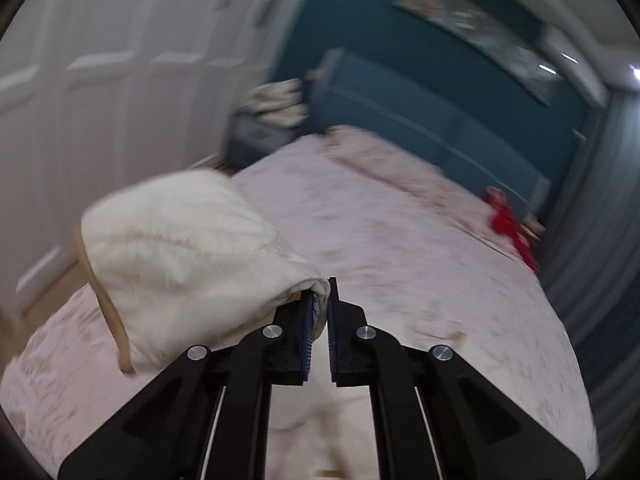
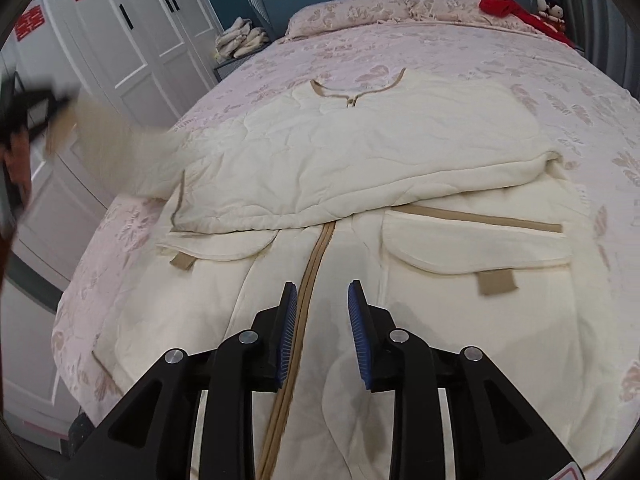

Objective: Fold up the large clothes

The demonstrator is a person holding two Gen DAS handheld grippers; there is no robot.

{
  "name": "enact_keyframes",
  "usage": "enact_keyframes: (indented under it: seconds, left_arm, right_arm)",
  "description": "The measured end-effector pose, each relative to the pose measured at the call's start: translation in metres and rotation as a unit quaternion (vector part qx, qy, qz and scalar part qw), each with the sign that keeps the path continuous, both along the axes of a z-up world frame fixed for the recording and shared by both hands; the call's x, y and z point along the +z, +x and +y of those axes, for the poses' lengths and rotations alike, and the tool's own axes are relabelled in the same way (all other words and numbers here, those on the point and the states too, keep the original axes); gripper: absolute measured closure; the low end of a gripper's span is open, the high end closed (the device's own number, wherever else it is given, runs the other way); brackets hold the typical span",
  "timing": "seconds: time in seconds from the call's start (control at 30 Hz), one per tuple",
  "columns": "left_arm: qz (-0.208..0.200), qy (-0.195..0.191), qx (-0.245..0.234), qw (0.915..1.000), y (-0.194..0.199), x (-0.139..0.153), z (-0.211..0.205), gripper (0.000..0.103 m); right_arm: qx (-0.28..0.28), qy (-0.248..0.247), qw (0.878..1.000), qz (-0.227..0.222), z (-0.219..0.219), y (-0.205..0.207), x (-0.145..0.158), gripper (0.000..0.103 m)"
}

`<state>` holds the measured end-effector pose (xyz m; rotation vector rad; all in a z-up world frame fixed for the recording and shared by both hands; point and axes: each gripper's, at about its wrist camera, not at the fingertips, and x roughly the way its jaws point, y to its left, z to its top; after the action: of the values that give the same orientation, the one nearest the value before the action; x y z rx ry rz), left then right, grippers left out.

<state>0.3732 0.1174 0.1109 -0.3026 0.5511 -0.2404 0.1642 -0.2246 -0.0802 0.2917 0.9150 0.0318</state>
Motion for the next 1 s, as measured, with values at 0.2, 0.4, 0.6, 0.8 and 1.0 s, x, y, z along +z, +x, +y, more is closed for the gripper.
enact_keyframes:
  seconds: [0.2,0.4,0.6,0.8,1.0]
  left_arm:
    - [0.016,0.037,-0.165,0.9855,-0.04,-0.002,-0.179,0.097]
    - [0.132,0.065,-0.188,0.971,-0.063,-0.128,-0.254,0.047]
    - [0.169,-0.017,-0.148,0.9744,-0.088,-0.164,-0.202,0.035]
    - [0.209,-0.088,-0.02,0.9737,-0.035,-0.172,-0.098,0.035]
    - [0.265,-0.179,0.066,0.945,0.0,-0.211,-0.021,0.035]
  right_arm:
    - [-0.012,-0.007,1.0,-0.015,-0.019,-0.028,0.01,0.065]
    - [-0.049,-0.008,0.999,-0.004,-0.058,-0.05,0.002,0.057]
    - [-0.085,0.026,0.996,-0.013,-0.104,-0.037,-0.002,0.052]
    - [-0.118,0.061,0.99,-0.043,-0.142,0.025,0.005,0.048]
    - [-0.159,0.082,0.984,-0.011,-0.169,0.093,-0.019,0.048]
